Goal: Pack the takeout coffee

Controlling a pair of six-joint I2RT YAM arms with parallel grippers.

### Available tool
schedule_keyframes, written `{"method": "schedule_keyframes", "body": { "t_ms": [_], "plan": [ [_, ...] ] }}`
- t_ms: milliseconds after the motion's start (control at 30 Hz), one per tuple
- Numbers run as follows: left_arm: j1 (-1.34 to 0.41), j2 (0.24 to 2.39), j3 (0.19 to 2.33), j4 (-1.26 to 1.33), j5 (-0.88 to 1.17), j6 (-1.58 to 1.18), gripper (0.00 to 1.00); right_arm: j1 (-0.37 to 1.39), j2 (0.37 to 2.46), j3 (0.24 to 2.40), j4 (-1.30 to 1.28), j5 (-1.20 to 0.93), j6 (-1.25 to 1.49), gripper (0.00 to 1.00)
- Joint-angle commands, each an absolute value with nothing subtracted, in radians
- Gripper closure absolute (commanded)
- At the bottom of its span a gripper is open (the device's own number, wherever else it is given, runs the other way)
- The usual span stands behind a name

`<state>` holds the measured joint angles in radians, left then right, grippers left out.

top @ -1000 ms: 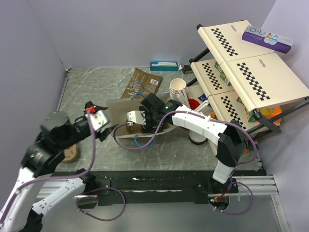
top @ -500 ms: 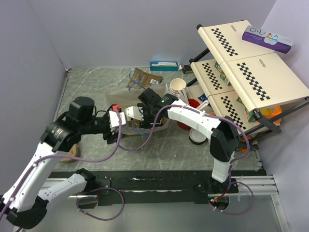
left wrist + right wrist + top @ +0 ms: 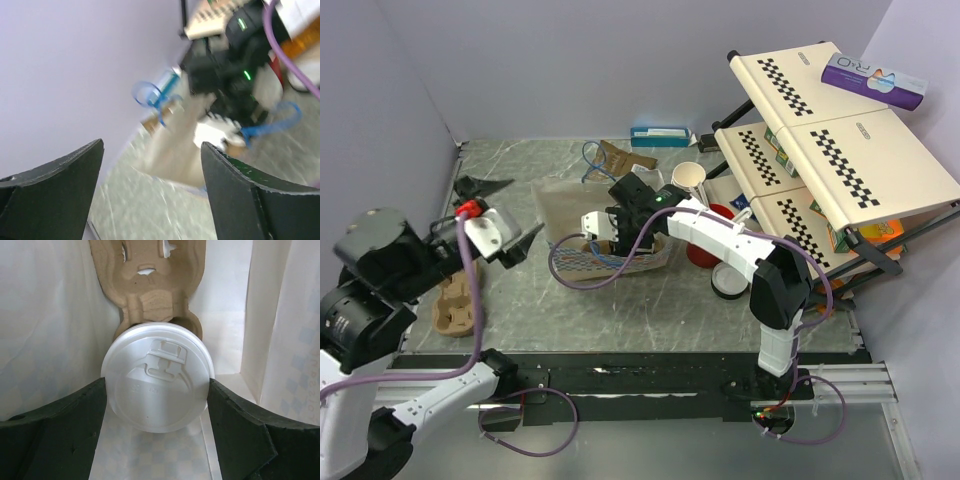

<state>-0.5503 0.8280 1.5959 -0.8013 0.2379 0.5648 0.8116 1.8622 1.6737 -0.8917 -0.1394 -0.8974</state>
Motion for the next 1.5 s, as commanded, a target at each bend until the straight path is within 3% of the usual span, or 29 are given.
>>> {"method": "schedule_keyframes", "body": {
  "t_ms": [0,400,533,633,767,1033,1200,1467],
  "plan": [
    [-0.546,0.861,1.478,-1.055,0.259,0.577,0.16,0.802,1.887,1.695,-0.936,-0.202,-0.867,1.0],
    [-0.542,0.928,1.298,-0.939,0.44,0.716,0.14,0.779,1.887,1.712,-0.957,-0.273,-0.919,1.0],
    [-0.506,0.942,1.414,-0.939,0.462,0.704,0.14,0.779,1.876,1.694,-0.95,-0.273,-0.93,1.0],
    [-0.437,0.93,1.532,-0.835,0.433,0.608,0.08,0.779,1.882,1.69,-0.943,-0.27,-0.923,1.0],
    [-0.332,0.971,1.611,-0.782,0.224,0.612,0.08,0.779,1.894,1.706,-0.945,-0.273,-0.91,1.0],
    [-0.005,1.123,1.649,-1.363,0.595,1.073,0.15,0.781,1.891,1.697,-0.942,-0.279,-0.934,1.0],
    [-0.012,1.063,1.542,-1.353,0.817,1.242,0.09,0.781,1.902,1.716,-0.951,-0.287,-0.937,1.0],
    [-0.04,1.196,1.601,-1.358,0.919,1.289,0.12,0.781,1.91,1.736,-0.973,-0.285,-0.922,1.0]
  ]
}}
